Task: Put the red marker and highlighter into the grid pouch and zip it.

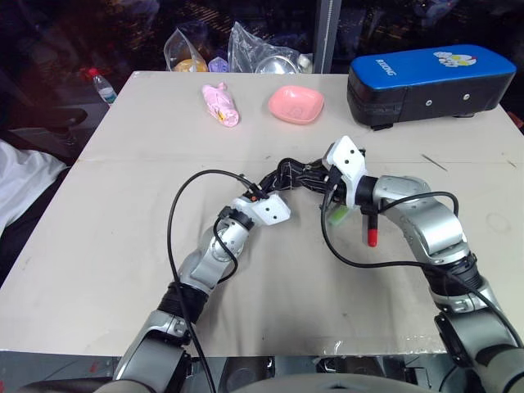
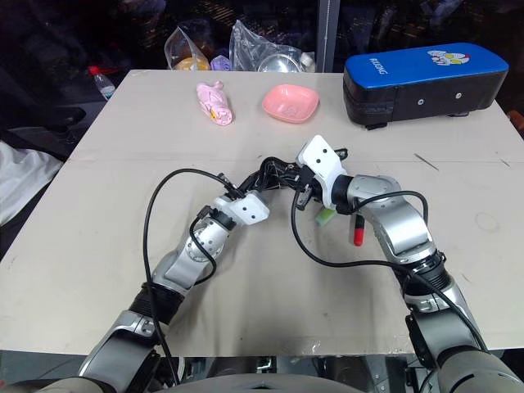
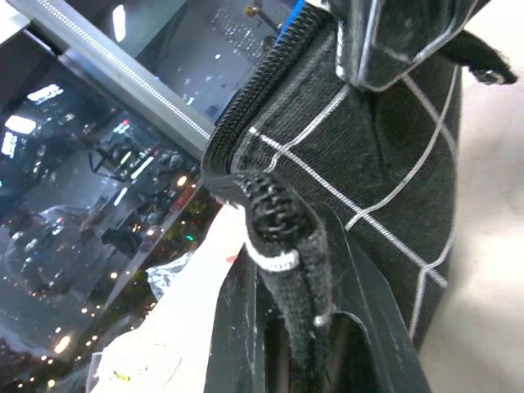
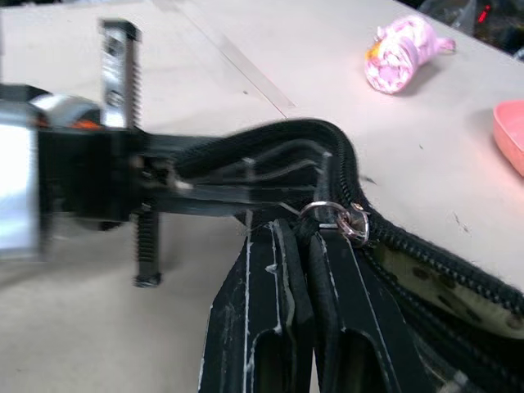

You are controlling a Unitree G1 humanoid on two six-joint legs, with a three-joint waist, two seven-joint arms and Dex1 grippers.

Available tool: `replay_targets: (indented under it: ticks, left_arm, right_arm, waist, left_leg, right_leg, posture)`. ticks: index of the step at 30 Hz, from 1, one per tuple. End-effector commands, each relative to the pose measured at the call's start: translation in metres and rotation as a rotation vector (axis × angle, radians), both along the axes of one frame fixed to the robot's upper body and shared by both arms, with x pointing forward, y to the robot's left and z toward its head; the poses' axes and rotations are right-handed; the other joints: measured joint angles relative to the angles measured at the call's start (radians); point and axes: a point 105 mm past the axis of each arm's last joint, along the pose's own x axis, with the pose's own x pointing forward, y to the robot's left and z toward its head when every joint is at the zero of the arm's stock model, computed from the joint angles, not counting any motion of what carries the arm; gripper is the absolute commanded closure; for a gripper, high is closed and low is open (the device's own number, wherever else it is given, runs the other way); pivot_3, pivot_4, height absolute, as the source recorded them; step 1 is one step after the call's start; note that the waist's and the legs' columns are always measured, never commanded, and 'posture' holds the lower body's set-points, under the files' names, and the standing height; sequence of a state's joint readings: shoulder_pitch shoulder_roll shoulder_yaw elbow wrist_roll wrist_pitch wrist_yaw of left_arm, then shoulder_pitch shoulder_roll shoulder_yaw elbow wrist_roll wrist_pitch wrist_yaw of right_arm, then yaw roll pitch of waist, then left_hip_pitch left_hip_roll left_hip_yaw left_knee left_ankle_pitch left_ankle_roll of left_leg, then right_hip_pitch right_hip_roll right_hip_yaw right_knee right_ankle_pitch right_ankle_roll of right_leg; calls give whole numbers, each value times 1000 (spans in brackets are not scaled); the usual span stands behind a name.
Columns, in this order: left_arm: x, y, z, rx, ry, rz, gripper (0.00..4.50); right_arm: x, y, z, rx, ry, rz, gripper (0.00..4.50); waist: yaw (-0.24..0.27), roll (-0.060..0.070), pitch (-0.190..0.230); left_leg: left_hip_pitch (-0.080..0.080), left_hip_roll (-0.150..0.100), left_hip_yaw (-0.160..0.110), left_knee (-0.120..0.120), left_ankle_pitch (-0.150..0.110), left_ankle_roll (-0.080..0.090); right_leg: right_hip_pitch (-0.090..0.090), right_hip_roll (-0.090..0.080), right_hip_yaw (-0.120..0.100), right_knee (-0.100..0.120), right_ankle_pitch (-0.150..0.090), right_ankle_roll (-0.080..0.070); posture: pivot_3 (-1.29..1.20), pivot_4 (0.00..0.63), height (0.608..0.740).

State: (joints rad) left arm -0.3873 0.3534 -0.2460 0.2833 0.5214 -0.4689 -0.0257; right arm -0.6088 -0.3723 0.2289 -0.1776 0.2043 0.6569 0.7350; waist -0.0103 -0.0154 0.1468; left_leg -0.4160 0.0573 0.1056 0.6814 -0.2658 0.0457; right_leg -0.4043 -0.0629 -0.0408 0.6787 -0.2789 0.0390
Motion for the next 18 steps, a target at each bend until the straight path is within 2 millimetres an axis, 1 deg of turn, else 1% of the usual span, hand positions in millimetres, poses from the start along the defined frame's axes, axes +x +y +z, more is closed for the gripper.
replay_targets:
  ticks: [1,8,18]
  left_arm:
    - [-11,-13,16,21,-84,-78,4500]
    - [-20,-24,14,96,-133,-144,4500]
    - [-29,-28,8,149,-144,-195,4500]
  right_arm:
    - [-4,6,14,-15,-71,55,4470]
    - [-3,9,6,-98,-105,99,4470]
    - [-7,18,3,-170,-166,186,4470]
  waist:
    - [0,0,0]
    - [0,0,0]
    - [0,0,0]
  left_leg:
    - [0,0,0,0,0,0]
    - [0,0,0,0,0,0]
    - [0,0,0,0,0,0]
  right_leg:
    - [0,0,0,0,0,0]
    - [0,0,0,0,0,0]
    - [0,0,0,0,0,0]
  posture:
    - [0,150,740]
    - [0,150,740]
    - [0,150,740]
